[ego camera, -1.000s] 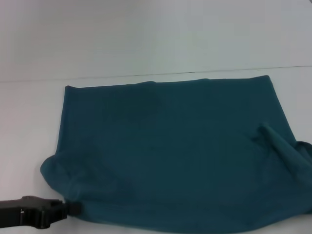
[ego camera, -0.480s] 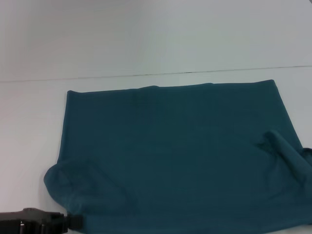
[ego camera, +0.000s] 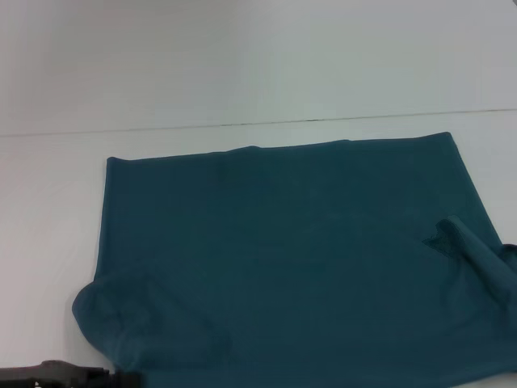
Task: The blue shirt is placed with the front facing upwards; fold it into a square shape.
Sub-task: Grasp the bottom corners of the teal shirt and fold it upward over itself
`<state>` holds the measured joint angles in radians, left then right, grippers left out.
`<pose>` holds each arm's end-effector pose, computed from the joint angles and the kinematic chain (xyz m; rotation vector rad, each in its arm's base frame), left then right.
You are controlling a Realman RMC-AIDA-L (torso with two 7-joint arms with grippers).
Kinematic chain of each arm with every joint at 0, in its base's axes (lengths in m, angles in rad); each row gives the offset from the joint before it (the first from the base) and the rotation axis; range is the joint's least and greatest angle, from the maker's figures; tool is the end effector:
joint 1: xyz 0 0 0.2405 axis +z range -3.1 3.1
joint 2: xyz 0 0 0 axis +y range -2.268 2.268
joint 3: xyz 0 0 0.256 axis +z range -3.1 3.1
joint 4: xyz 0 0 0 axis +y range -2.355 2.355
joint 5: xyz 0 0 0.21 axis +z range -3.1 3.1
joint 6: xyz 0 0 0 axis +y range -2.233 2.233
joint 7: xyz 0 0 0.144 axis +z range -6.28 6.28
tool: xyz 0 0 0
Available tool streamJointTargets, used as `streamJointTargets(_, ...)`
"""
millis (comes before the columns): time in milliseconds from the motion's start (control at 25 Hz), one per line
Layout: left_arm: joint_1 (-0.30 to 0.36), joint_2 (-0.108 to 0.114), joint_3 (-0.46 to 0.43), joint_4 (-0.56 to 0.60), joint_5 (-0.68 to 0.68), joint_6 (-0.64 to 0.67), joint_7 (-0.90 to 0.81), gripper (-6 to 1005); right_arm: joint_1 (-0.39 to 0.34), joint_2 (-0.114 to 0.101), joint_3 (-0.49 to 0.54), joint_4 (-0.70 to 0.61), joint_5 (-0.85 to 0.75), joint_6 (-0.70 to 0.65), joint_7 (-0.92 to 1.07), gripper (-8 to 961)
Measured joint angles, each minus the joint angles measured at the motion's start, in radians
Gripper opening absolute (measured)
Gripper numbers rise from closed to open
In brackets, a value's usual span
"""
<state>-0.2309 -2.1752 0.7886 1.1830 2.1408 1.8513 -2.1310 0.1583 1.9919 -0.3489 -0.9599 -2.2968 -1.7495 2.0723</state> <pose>-0.2769 0.2436 0.0262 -2.6557 -1.5063 -0.4937 0.3968 0.1978 0.1113 -2.0237 1.7548 0.4828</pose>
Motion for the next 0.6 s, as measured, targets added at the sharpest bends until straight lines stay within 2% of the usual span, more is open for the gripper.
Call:
streamJointTargets(200, -0.029, 0.002, -0.004, -0.022, -0.010, -0.017, -0.005, 12, 0.015, -0.008, 0.046, 0.031, 0.002, -0.021, 0.004, 133)
streamJointTargets(360, -0.109, 0.017, -0.046, -0.081, -0.024, -0.055, -0.008, 12, 0.075, -0.042, 0.118, 0.101, 0.007, -0.016, 0.035, 136)
streamJointTargets(480, -0.186, 0.042, -0.076, -0.148, -0.019, -0.117, -0.007, 13, 0.131, -0.067, 0.154, 0.150, 0.008, 0.025, 0.068, 138)
streamJointTargets(600, -0.265, 0.080, -0.080, -0.248, -0.018, -0.212, -0.008, 13, 0.195, -0.089, 0.163, 0.195, 0.010, 0.086, 0.101, 140)
